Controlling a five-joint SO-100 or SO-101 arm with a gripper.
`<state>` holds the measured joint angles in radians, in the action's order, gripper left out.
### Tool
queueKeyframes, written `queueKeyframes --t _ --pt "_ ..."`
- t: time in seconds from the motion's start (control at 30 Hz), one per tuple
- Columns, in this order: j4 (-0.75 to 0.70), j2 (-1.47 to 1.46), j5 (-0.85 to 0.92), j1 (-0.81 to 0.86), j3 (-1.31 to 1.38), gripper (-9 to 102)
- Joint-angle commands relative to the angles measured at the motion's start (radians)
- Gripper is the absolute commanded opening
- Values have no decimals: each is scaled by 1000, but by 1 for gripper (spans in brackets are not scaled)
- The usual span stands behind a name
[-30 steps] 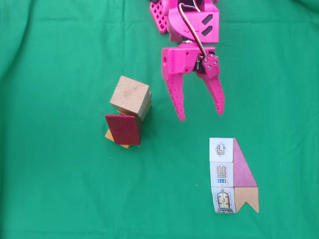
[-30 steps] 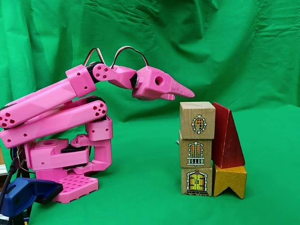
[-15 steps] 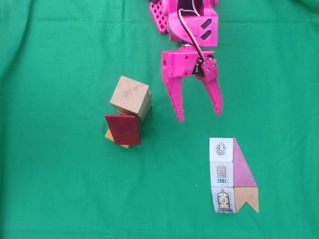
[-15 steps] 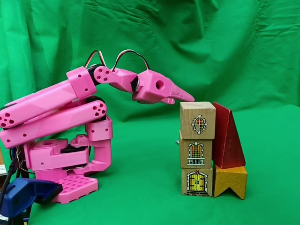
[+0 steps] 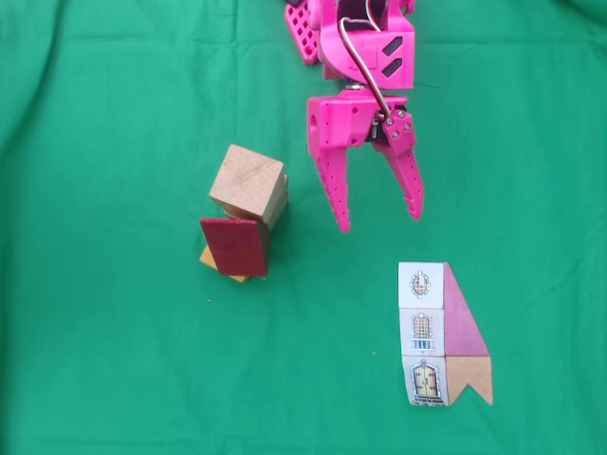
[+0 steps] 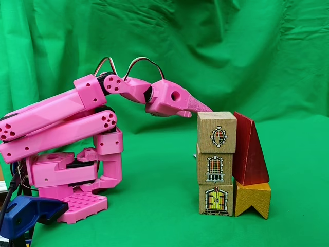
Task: Grasp some building blocks and build the house on the picture.
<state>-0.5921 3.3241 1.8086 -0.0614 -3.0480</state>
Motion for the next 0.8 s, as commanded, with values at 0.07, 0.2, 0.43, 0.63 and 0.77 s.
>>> queueKeyframes --t 0.07,0.2,0.43,0.63,0.77 --pt "0 66 -43 -9 -14 34" --pt "0 66 -152 -9 -14 34" --pt "0 66 -350 -25 -44 34" --pt "0 66 -566 -26 -83 34" --pt "0 66 -698 -49 -84 34"
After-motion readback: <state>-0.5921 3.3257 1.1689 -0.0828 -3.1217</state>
